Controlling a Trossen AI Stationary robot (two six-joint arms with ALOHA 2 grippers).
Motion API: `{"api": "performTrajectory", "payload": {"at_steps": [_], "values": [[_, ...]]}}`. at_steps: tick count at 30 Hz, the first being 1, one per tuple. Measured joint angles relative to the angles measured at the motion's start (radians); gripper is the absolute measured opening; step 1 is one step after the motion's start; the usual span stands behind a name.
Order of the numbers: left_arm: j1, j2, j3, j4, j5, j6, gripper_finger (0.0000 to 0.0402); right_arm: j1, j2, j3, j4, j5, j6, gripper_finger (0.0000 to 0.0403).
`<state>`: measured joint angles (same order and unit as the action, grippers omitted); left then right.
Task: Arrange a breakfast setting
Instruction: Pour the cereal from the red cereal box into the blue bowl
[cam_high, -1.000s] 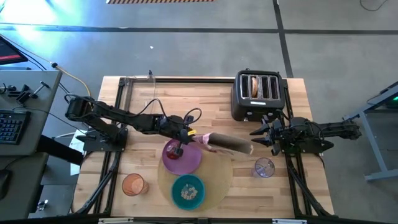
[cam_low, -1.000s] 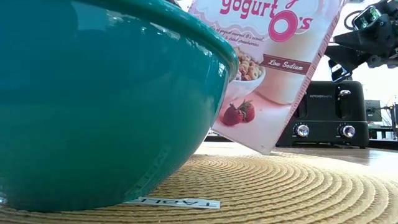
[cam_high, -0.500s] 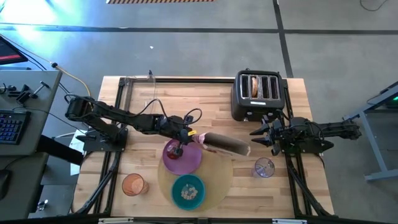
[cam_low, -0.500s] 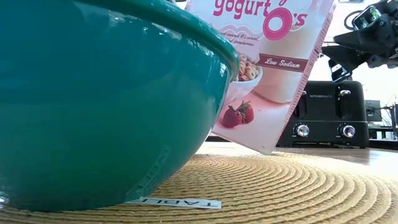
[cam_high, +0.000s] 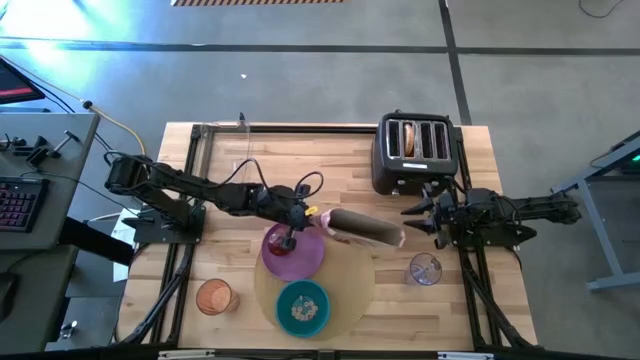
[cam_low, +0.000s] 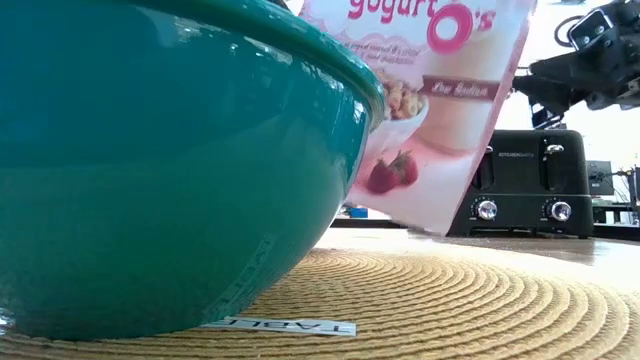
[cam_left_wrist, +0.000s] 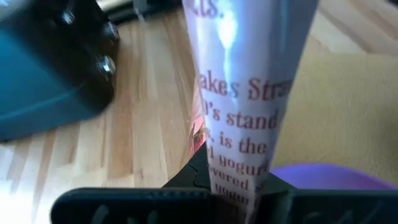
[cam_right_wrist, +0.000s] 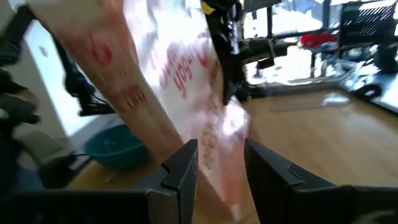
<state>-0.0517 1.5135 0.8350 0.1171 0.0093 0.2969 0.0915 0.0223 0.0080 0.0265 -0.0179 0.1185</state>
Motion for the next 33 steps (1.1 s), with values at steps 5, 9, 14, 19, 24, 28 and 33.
{"api": "performTrajectory", "payload": {"at_steps": [5,9,14,19,24,28,33], "values": [[0.0,0.0,0.0,0.038,0.0,0.01,0.0001,0.0,0.0,0.0,0.0,0.036,-0.082,0.0114],[0.007,0.0,0.0,0.062,0.0,-0.009,0.0001,0.0,0.0,0.0,0.0,0.068,-0.07,0.0114],[0.008,0.0,0.0,0.09,-0.033,-0.024,0.0001,0.0,0.001,0.0,0.0,0.077,0.143,0.0114],[0.008,0.0,0.001,0.139,-0.077,-0.031,0.0001,-0.001,0.002,0.0,0.008,0.133,0.116,0.0114],[0.014,0.0,0.001,0.182,-0.095,-0.047,0.0001,-0.001,0.002,0.0,0.008,0.134,0.03,0.0114],[0.028,0.0,0.002,0.18,-0.101,-0.079,0.0001,-0.001,0.002,0.0,0.008,0.131,-0.041,0.0114],[0.041,0.0,0.002,0.18,-0.105,-0.086,0.0,-0.001,0.002,0.0,0.008,0.123,-0.067,0.0114]]}}
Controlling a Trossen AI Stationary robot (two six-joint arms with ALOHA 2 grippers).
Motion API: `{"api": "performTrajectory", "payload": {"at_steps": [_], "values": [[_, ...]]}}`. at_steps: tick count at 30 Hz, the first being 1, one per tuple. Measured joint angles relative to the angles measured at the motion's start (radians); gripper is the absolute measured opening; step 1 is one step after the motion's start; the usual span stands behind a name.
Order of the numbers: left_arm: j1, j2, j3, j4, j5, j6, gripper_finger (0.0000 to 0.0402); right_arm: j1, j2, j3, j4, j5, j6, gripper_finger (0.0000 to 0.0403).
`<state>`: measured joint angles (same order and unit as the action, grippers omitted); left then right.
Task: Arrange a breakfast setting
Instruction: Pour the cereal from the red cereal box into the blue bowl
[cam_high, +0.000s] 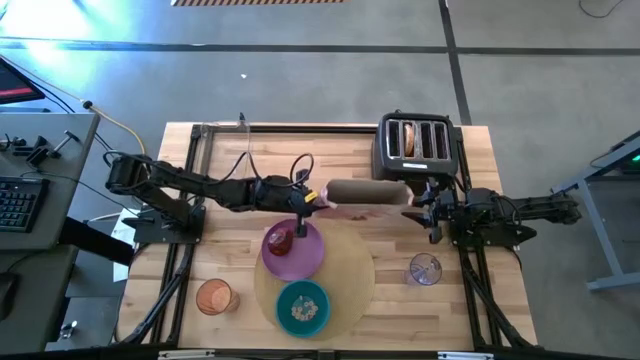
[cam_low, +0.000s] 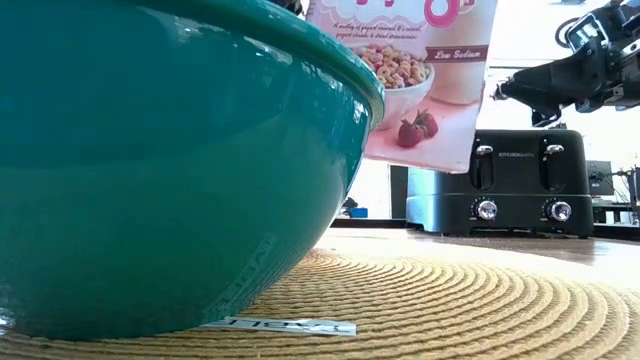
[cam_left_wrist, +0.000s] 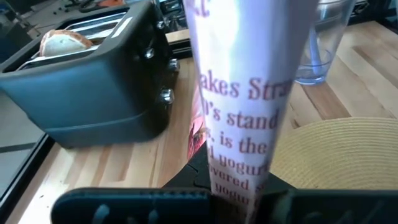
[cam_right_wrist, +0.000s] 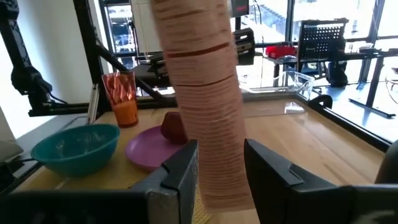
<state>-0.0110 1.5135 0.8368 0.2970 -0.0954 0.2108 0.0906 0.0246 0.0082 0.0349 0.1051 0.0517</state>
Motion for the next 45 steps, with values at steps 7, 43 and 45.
{"api": "performTrajectory", "payload": {"at_steps": [7,43,45], "values": [[0.018,0.0,0.0,0.0,0.002,0.0,0.0,0.0,0.0,0.0,0.0,0.0,0.0,0.0114],[0.058,0.0,0.001,0.069,0.003,-0.002,0.0,0.0,0.0,0.0,0.0,0.001,-0.007,0.0268],[0.058,0.0,0.001,0.068,0.003,-0.002,0.0,0.0,0.0,0.0,0.0,-0.001,-0.007,0.0292]]}}
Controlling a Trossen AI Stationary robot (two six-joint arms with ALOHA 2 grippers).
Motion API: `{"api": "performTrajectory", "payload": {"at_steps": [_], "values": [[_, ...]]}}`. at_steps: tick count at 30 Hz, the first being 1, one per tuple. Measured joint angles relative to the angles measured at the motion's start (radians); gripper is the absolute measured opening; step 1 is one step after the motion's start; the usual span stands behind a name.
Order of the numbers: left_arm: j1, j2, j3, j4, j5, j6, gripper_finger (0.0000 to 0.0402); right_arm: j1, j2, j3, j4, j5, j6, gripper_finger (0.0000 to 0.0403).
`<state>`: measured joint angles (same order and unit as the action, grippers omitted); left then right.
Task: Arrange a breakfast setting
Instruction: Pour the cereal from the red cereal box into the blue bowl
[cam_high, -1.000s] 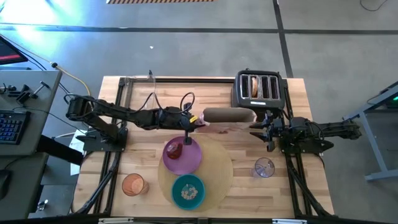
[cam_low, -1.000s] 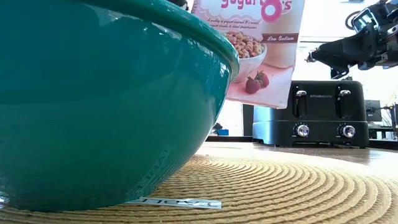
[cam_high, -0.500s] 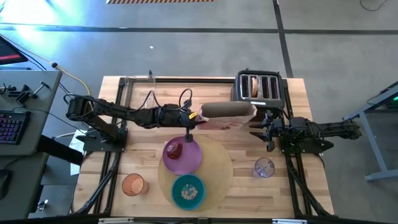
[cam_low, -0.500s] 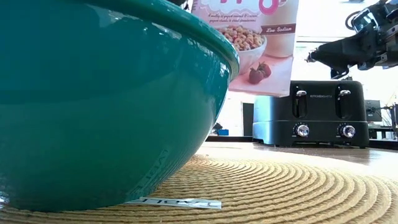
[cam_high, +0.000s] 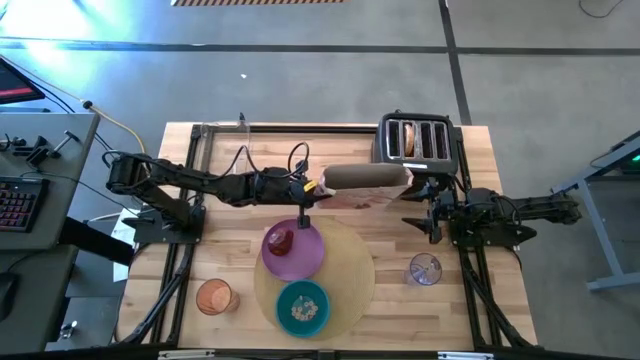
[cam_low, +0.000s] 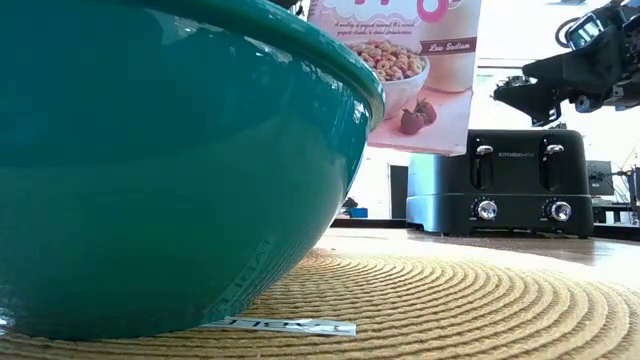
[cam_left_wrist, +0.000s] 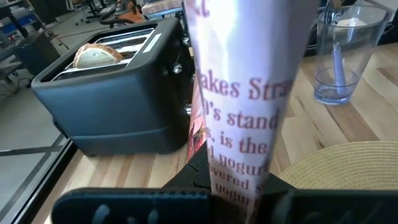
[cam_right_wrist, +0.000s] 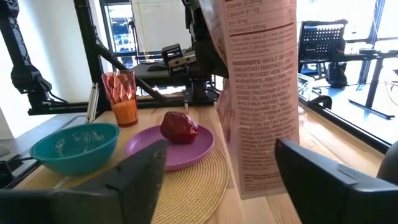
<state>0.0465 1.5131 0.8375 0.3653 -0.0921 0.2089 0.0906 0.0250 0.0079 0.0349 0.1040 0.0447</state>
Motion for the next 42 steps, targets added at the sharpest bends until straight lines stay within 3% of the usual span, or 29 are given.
{"api": "performTrajectory", "payload": {"at_steps": [4,12,20,29,42], "values": [[0.0,0.0,0.0,0.0,0.0,0.0,0.0,0.0,0.0,0.0,0.0,-0.003,0.0,0.0314],[0.0,0.0,0.0,0.005,0.0,-0.026,0.0,0.0,0.0,0.0,0.01,0.0,0.008,0.0316],[-0.001,0.0,0.0,0.062,0.009,-0.126,0.0,0.0,0.0,0.0,0.112,0.078,0.095,0.0317],[-0.017,0.0,0.0,0.114,0.01,-0.154,0.0,0.0,0.0,0.0,0.099,0.082,0.247,0.0317],[-0.022,0.0,0.0,0.126,0.029,-0.204,0.0,0.0,0.013,0.0,0.238,0.091,0.21,0.0317]]}}
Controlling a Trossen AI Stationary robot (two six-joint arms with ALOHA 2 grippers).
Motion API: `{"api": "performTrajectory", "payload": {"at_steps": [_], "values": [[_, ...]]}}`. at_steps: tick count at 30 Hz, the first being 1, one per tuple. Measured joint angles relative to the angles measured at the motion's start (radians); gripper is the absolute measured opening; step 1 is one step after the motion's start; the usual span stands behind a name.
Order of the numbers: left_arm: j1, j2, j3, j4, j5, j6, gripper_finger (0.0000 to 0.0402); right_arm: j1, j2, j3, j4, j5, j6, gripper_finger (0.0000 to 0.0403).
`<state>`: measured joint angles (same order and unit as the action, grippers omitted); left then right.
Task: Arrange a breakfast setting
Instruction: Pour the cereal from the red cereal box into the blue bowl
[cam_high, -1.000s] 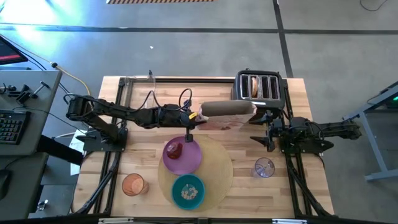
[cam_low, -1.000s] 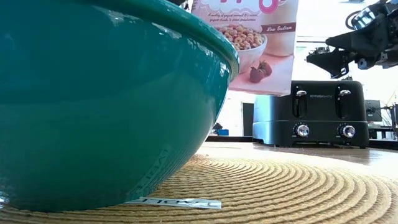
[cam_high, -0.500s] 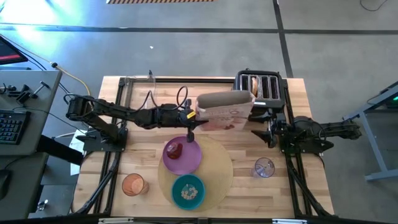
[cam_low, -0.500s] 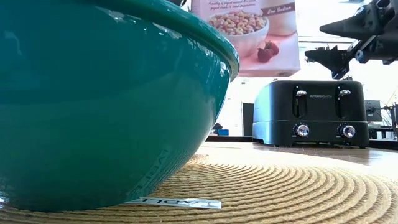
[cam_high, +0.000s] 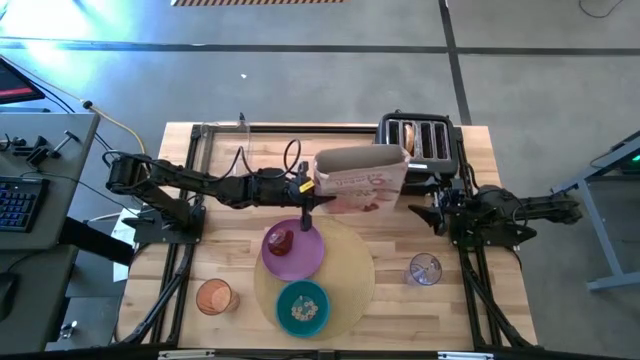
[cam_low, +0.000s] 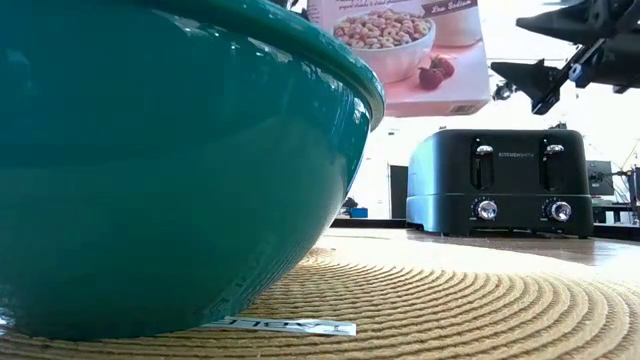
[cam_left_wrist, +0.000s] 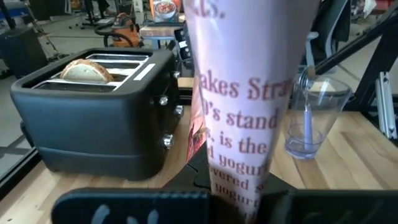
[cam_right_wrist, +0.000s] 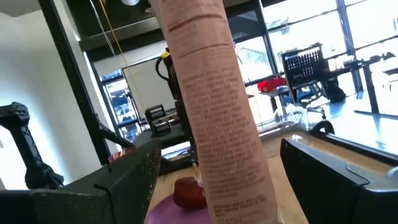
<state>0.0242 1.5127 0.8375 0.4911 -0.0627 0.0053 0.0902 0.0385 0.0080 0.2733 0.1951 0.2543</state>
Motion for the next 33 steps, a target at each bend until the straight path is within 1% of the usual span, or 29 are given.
{"api": "performTrajectory", "payload": {"at_steps": [6,14,19,23,33], "values": [[0.0,0.0,0.0,0.03,0.0,-0.012,0.0,0.0,0.076,0.007,0.062,0.01,-0.033,0.0317],[0.0,0.0,0.0,0.032,0.0,-0.012,0.0,0.0,0.227,0.114,0.066,0.034,-0.173,0.0317],[0.0,0.0,0.0,0.033,0.0,-0.003,0.0,0.0,0.342,0.172,0.068,0.041,-0.181,0.0317],[0.0,0.0,0.0,0.034,0.0,-0.002,0.0,0.0,0.435,0.22,0.068,0.078,-0.188,0.0317],[0.0,0.0,0.0,0.051,0.0,-0.002,0.0,0.0,0.657,0.331,0.068,0.051,-0.178,0.0317]]}}
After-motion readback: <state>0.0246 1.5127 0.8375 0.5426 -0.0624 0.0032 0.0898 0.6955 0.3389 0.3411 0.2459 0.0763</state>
